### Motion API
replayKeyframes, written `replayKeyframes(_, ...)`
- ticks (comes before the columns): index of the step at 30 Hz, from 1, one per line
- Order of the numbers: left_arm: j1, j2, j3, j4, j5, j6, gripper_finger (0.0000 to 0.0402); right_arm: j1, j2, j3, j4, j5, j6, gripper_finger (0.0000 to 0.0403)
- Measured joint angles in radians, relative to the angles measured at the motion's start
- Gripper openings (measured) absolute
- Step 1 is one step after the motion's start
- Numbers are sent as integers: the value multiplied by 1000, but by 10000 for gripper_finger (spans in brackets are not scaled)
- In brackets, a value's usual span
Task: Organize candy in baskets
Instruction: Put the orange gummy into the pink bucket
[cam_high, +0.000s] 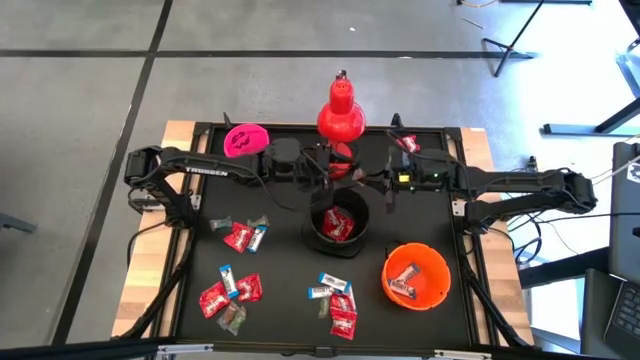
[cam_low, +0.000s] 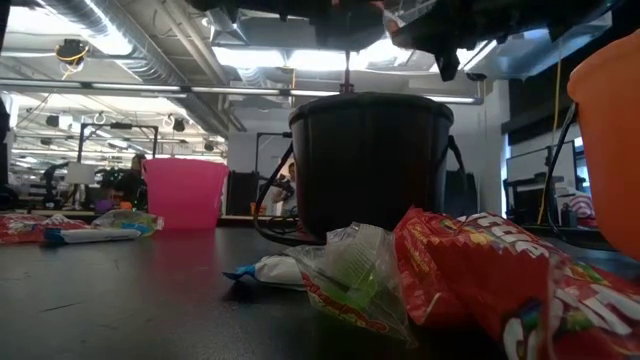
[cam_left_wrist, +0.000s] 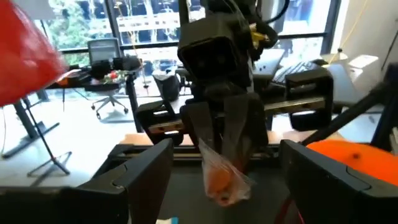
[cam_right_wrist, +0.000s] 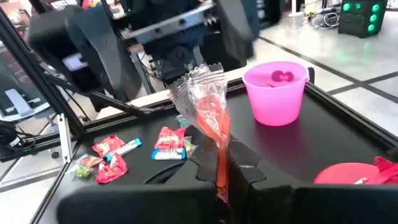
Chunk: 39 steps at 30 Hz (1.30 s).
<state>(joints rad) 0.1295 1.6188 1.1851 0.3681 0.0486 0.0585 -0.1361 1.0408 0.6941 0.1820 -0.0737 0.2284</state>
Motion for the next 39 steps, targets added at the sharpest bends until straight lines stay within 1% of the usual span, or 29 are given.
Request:
replayKeyframes(7,-13,24,0,-7,15,-21,284,0,39,0,75,3,1,8)
replayKeyframes(12,-17,31,0,-8,-58,-24,284,0,45,0,80,3,1,9)
replayKeyframes(16,-18,32,0,-7,-83,-23,282,0,45,0,83,3,1,9)
replayKeyframes(18,-19,31,0,-8,-91,-23,273,0,45,0,84,3,1,9)
replayKeyframes(22,-19,32,0,-9,-89,-21,229,0,45,0,85,3,1,9)
replayKeyframes(30,-37,31,0,-20,-85,17,105,0,45,0,85,-2,1,10)
replayKeyframes(34,-48,31,0,-21,-87,40,44,0,45,0,83,-46,-11,13)
replayKeyframes(36,-51,31,0,-22,-85,49,18,0,44,0,81,-48,-16,24)
replayKeyframes(39,-52,31,0,-23,-83,51,9,-1,44,0,75,-44,-20,60)
